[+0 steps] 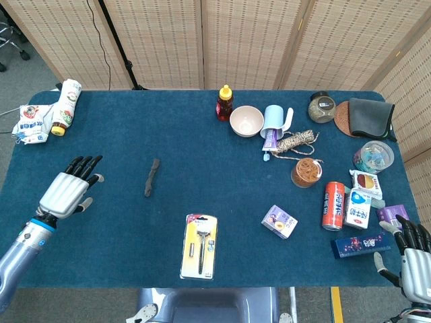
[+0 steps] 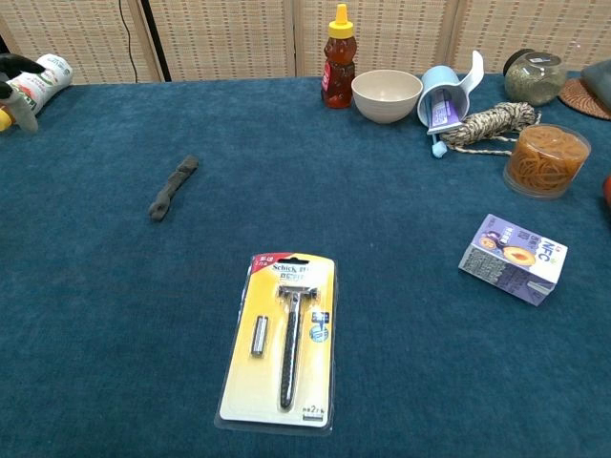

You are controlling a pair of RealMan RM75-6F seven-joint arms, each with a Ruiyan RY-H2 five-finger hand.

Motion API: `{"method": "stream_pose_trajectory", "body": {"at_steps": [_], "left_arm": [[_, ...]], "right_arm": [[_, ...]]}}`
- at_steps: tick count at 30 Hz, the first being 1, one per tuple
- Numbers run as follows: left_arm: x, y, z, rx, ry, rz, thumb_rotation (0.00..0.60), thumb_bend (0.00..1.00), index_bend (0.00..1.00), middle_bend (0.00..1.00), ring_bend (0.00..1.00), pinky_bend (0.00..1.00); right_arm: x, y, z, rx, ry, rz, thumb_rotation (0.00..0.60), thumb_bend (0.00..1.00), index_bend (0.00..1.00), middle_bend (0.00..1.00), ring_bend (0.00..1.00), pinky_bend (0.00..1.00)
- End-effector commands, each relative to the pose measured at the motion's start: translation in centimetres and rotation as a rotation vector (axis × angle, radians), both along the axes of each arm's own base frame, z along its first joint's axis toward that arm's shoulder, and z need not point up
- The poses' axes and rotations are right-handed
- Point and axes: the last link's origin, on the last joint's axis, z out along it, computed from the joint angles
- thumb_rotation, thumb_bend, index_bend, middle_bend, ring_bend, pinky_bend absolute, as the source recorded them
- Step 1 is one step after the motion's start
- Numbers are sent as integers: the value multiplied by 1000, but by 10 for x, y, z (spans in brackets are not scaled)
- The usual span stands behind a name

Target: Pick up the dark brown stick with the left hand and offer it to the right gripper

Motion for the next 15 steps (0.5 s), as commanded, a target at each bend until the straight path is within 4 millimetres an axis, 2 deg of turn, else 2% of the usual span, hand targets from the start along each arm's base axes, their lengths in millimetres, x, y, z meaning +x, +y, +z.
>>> {"method": "stream_pose_trajectory", "body": {"at_steps": [1, 8, 15], "left_arm": [[11, 11, -18, -40, 25, -50, 600, 264, 356, 39, 47, 77], [29, 29, -56, -90, 70, -115, 600, 264, 384, 39, 45, 77], [37, 40, -83, -99, 134, -159, 600, 264, 407, 40, 45, 77]], "right_arm": [[0, 0, 0, 1, 1, -2, 600, 385, 234, 89, 97, 0], [-4, 2, 3, -10, 3, -22, 600, 385, 233, 89, 100, 0], [-6, 4, 4, -14, 5, -35, 600, 385, 233, 90, 105, 0]]}}
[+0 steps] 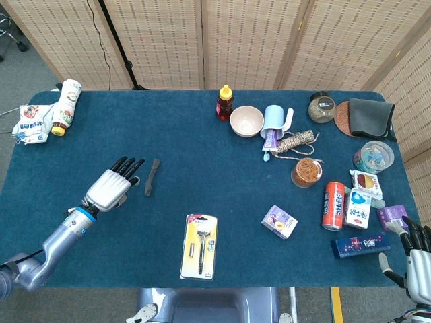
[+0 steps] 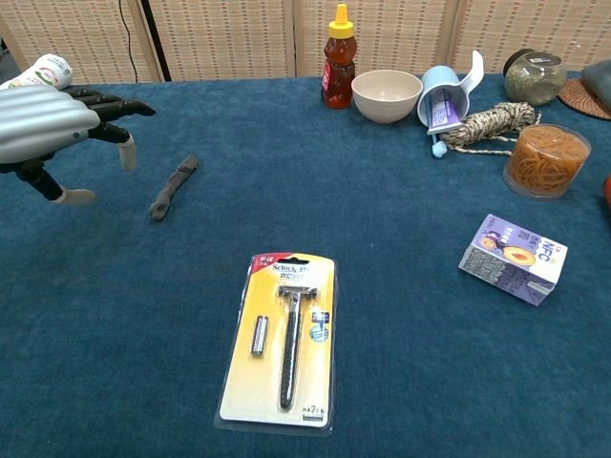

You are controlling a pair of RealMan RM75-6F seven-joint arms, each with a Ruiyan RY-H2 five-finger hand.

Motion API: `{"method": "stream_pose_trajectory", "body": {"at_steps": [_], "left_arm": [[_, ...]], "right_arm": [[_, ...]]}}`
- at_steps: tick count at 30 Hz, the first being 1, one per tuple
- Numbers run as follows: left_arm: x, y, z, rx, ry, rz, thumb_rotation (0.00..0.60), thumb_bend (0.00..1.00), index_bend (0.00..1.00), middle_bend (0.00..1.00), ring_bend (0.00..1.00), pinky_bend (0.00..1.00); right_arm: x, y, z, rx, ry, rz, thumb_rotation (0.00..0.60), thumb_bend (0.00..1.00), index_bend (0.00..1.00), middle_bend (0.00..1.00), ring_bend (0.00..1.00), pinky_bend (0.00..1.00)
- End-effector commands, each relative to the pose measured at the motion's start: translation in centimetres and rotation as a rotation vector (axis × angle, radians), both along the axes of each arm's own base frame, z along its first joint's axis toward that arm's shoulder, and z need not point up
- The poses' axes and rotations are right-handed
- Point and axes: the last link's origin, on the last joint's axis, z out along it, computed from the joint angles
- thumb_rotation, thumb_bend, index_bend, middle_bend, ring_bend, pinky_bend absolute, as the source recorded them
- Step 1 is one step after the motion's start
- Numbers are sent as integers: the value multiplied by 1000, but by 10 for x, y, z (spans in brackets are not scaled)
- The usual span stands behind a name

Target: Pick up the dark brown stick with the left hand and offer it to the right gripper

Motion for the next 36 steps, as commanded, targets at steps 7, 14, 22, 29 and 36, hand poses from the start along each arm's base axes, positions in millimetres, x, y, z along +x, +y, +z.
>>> {"method": "stream_pose_trajectory", "body": {"at_steps": [7, 14, 22, 29, 36], "left_arm": [[9, 14, -33, -6, 25, -1, 600, 264, 420, 43, 45, 77], [14, 19, -49, -5, 33, -10, 600, 264, 434, 52, 50, 76], [14, 23, -56, -5, 27, 6, 600, 264, 443, 58, 51, 76], [14, 25, -62, 2, 22, 16, 600, 264, 478, 84, 63, 77], [17, 31, -70, 5, 27, 28, 600, 266, 489, 92, 66, 77]], "right_arm": [[-3, 3, -1, 2, -1, -22, 600, 385, 233, 90, 107, 0], [-4, 2, -1, 1, -1, -24, 600, 385, 233, 90, 108, 0], [-7, 6, 2, -7, -3, -38, 600, 385, 233, 90, 110, 0], [-9, 9, 4, -16, -3, -42, 600, 385, 233, 90, 113, 0], [-9, 10, 5, -17, -2, -43, 600, 385, 233, 90, 114, 0]]}}
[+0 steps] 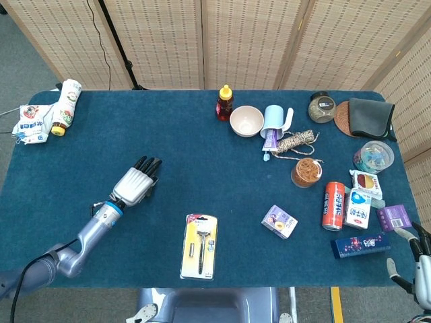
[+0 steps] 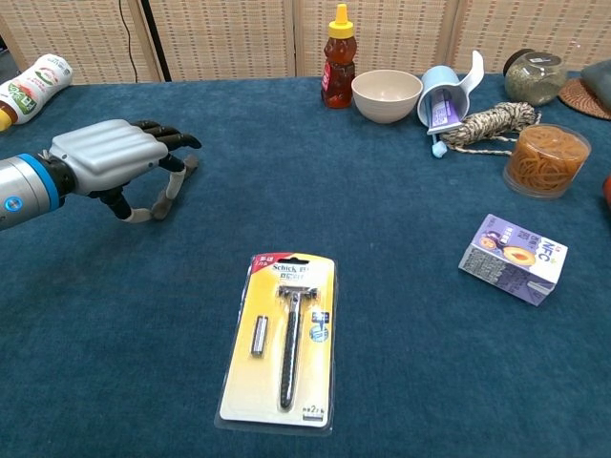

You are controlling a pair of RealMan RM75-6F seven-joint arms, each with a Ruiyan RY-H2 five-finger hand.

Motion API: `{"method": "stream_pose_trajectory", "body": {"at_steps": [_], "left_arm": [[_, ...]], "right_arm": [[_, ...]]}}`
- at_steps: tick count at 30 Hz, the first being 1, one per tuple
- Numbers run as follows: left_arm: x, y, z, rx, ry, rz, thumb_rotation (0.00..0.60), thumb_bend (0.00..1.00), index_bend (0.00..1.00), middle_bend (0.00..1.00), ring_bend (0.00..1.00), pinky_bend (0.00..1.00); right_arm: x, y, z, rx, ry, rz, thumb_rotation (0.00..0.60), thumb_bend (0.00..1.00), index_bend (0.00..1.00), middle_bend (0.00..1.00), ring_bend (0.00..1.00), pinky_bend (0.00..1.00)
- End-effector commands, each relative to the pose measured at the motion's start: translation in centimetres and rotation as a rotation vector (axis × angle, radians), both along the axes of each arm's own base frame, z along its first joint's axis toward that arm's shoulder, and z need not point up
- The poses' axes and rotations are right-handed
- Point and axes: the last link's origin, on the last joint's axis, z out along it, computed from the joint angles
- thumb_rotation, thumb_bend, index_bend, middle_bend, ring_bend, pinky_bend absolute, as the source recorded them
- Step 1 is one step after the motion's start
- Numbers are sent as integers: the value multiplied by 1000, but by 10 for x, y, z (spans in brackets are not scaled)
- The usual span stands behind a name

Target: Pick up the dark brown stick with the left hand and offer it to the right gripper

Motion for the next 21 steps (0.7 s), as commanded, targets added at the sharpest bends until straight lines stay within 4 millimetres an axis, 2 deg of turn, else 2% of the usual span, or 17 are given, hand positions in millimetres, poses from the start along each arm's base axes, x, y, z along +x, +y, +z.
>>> {"method": "stream_pose_trajectory", "body": {"at_steps": [1, 8, 15, 21], "left_arm": [[1, 2, -3, -2, 1, 7, 600, 266, 490, 93, 66, 77], [8, 6, -9, 2, -5, 4, 600, 292, 509, 103, 72, 77], [12, 5, -11, 8, -24, -4, 600, 419, 611, 135, 83, 76], [15, 4, -7, 1, -73, 40, 600, 477, 632, 139, 86, 77]], "right_arm": [[0, 1, 0, -2, 0, -2, 600, 385, 233, 90, 115, 0], [0, 3, 1, -5, 1, -8, 600, 385, 233, 90, 117, 0], [0, 3, 1, -8, -1, -9, 600, 386, 233, 92, 121, 0], [0, 3, 0, -6, -4, -6, 600, 385, 234, 93, 124, 0]]}}
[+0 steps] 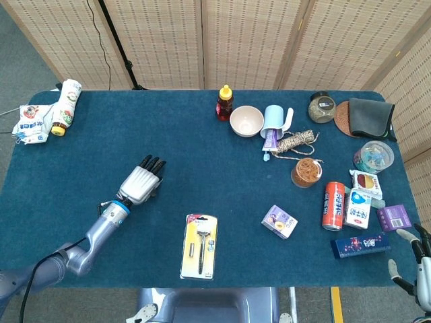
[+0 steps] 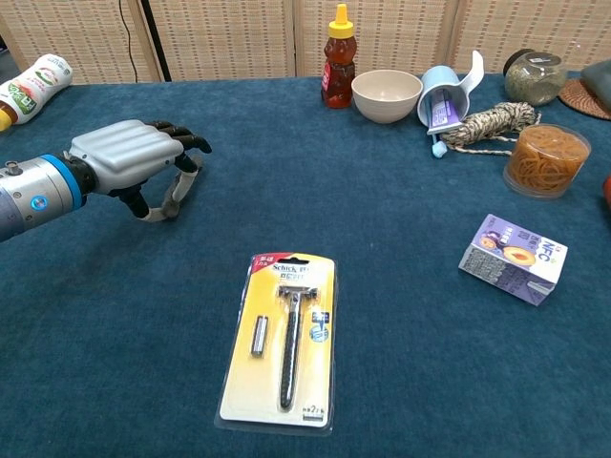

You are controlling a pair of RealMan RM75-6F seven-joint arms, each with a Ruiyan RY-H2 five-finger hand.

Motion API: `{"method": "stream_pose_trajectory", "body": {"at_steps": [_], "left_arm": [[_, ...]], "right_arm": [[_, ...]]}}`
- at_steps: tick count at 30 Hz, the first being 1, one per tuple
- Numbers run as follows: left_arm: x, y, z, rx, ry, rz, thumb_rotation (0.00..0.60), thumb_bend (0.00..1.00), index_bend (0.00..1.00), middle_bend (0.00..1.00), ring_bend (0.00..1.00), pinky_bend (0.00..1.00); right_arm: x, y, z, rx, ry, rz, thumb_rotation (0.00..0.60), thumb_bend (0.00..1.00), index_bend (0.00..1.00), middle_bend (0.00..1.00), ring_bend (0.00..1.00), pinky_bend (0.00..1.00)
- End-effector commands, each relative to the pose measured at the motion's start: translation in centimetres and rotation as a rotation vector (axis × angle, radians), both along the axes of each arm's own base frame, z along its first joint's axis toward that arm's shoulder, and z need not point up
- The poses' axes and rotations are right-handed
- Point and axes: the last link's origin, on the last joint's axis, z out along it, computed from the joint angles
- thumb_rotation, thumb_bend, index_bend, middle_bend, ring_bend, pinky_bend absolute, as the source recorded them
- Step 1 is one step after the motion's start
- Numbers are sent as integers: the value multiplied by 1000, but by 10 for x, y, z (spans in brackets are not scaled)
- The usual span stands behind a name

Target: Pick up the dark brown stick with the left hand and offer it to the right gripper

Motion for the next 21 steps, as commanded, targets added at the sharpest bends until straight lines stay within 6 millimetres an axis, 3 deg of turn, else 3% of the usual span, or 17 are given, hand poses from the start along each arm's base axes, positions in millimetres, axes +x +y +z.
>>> {"method": "stream_pose_trajectory", "body": {"at_steps": [1, 8, 12, 21], "left_arm": [[1, -1, 7, 1, -22, 23, 600, 479, 631, 139, 85, 77], [2, -13, 28, -33, -50, 117, 600, 484, 631, 139, 83, 77], [2, -30, 43, -39, -36, 181, 600, 483, 624, 139, 82, 76], [14, -56, 51, 7, 19, 269, 600, 484, 615, 139, 75, 77]], "right_arm": [[0, 0, 0, 0, -3, 1, 600, 385, 234, 93, 125, 0], [-2, -2, -2, 5, -12, 4, 600, 385, 234, 93, 125, 0], [-4, -3, -5, 10, -20, 11, 600, 385, 234, 93, 125, 0], [-8, -3, -5, 10, -32, 12, 600, 385, 234, 93, 125, 0]]}}
